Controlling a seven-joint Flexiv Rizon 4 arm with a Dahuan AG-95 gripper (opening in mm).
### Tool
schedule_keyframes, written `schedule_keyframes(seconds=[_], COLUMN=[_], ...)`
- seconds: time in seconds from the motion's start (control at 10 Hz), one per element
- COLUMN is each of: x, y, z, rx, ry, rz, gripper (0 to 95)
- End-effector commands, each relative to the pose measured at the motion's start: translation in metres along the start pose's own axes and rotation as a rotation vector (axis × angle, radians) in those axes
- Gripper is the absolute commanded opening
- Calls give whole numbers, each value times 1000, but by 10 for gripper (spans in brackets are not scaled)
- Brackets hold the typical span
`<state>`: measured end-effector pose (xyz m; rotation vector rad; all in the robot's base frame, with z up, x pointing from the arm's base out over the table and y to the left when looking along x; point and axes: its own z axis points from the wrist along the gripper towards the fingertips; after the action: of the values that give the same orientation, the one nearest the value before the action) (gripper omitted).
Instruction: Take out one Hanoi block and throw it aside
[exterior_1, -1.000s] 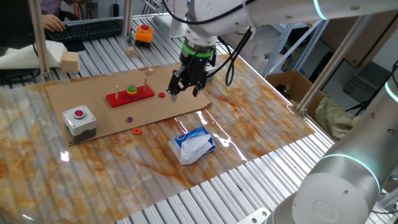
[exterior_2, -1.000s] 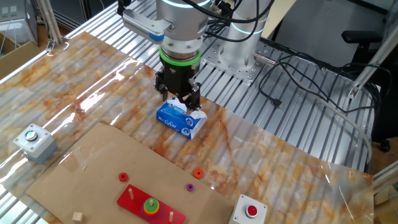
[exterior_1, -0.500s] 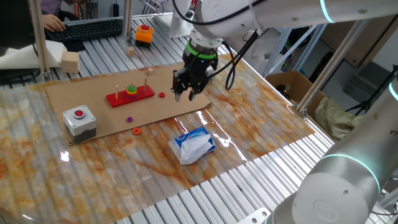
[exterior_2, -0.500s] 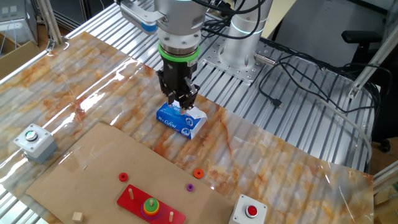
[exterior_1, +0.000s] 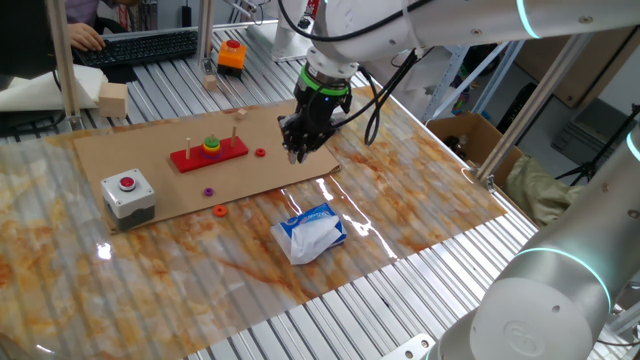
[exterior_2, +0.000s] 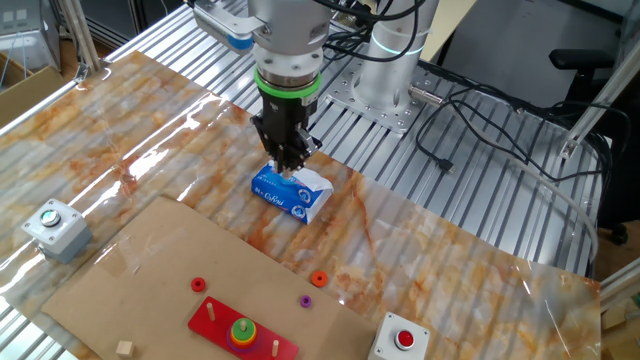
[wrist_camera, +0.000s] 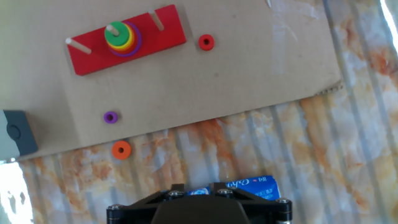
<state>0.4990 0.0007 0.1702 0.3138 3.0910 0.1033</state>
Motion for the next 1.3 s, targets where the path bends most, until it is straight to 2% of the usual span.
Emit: schedule_keyframes(seconds=[0.1, 0.5, 0.9, 1.1, 1.3], x=[-1, -1, -1, -1, -11], y=[-1, -1, -1, -1, 5], z=[0, 0, 0, 0, -4], rx=[-8, -7, 3, 18, 20], ry=[7, 9, 12, 11, 22], rz=[-11, -21, -4, 16, 21], gripper=[0, 0, 0, 0, 0])
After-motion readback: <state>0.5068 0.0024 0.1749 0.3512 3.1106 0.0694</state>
